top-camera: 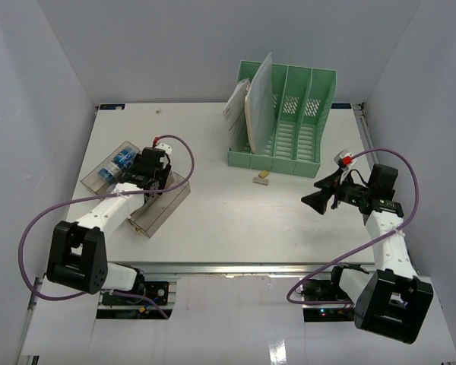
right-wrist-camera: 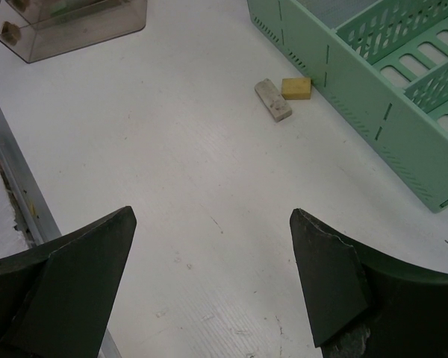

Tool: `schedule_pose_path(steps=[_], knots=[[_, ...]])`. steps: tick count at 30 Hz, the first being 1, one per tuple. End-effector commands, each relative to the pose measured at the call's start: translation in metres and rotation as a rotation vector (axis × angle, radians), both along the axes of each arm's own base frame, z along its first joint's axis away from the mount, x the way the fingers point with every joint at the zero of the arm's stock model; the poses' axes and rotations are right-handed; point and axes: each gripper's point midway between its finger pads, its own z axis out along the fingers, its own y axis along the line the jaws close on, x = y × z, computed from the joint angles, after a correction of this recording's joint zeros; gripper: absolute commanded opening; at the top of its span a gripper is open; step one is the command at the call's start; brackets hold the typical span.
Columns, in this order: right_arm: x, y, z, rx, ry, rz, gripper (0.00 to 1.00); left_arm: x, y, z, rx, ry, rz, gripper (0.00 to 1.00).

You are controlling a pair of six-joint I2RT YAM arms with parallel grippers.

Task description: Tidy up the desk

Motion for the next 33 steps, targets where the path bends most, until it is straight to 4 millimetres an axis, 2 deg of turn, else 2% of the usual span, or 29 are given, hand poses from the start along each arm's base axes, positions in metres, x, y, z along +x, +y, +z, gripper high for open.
schedule_pose_path(steps=[1, 4, 8, 10, 12, 15, 18, 19, 22, 24, 27, 29, 33], knots=[[-0.002, 0.003, 0.013, 0.000, -0.050, 0.062, 0.90, 0.001, 0.001, 0.019, -0.029, -0.061, 0.015, 0.76], [-0.009, 0.009, 0.010, -0.006, -0.065, 0.113, 0.90, 0.005, -0.012, 0.040, -0.118, -0.092, 0.006, 0.77], [-0.011, 0.022, -0.007, -0.138, -0.090, 0.178, 0.90, -0.001, -0.069, 0.073, -0.437, -0.124, -0.144, 0.88], [-0.006, 0.029, -0.015, -0.235, -0.139, 0.201, 0.90, -0.015, -0.107, 0.091, -0.623, -0.126, -0.287, 0.91], [0.001, 0.035, -0.022, -0.339, -0.216, 0.219, 0.90, -0.032, -0.135, 0.099, -0.768, -0.127, -0.413, 0.95], [0.009, 0.048, -0.032, -0.448, -0.306, 0.271, 0.90, -0.059, -0.165, 0.110, -0.924, -0.135, -0.591, 0.98], [0.029, 0.063, -0.029, -0.483, -0.294, 0.287, 0.90, -0.080, -0.167, 0.096, -0.961, -0.125, -0.617, 0.98], [0.034, 0.072, -0.040, -0.504, -0.241, 0.307, 0.90, -0.082, -0.165, 0.092, -0.956, -0.136, -0.610, 0.98], [0.050, 0.094, -0.052, -0.544, -0.152, 0.335, 0.95, -0.091, -0.160, 0.082, -0.950, -0.169, -0.604, 0.98], [0.064, 0.105, -0.056, -0.576, -0.124, 0.323, 0.99, -0.095, -0.156, 0.091, -0.951, -0.217, -0.604, 0.98], [0.078, 0.114, -0.079, -0.638, -0.048, 0.292, 0.88, -0.096, -0.151, 0.103, -0.946, -0.286, -0.594, 0.98], [0.086, 0.113, -0.094, -0.677, -0.007, 0.264, 0.84, -0.095, -0.146, 0.104, -0.934, -0.313, -0.574, 0.98], [0.100, 0.112, -0.101, -0.699, -0.002, 0.212, 0.83, -0.093, -0.141, 0.107, -0.917, -0.339, -0.554, 0.98]])
